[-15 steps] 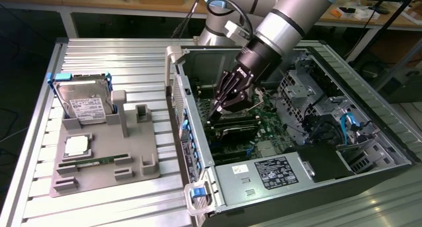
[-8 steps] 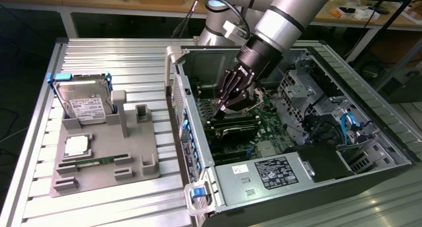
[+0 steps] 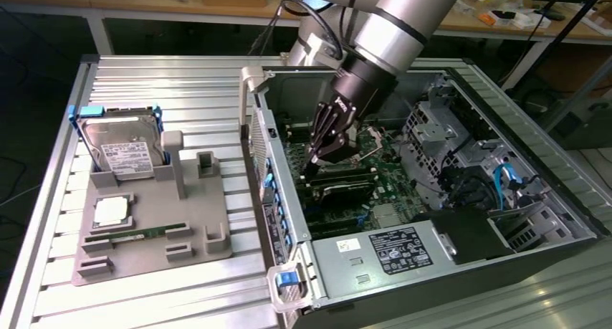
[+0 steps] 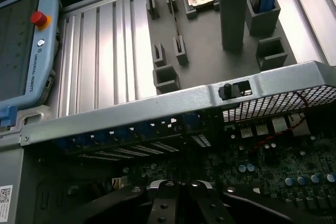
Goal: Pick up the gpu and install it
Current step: 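Press down on the gpu until it lock into place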
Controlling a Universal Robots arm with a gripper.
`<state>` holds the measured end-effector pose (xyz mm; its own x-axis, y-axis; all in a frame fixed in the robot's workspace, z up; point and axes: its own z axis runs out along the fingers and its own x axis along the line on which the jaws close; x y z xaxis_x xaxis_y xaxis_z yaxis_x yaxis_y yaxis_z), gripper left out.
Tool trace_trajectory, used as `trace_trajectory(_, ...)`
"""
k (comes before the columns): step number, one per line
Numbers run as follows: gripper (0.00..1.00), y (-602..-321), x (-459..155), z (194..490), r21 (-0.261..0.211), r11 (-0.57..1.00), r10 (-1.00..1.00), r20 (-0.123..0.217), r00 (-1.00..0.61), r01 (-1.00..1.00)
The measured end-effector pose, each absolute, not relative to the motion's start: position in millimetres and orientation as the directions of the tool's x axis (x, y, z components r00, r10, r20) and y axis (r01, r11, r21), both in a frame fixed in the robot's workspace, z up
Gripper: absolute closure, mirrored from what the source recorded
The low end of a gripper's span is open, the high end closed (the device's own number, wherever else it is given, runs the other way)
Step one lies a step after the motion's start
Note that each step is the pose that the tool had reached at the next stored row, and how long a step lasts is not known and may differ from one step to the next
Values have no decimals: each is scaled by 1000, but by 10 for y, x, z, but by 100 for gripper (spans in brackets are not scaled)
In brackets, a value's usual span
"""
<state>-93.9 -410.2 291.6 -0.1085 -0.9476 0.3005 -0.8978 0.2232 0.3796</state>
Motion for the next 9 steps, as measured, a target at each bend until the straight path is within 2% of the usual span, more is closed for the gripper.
trace_trajectory(9,89,-4088,-1086,2915,339,223,-948,295,-122,-914)
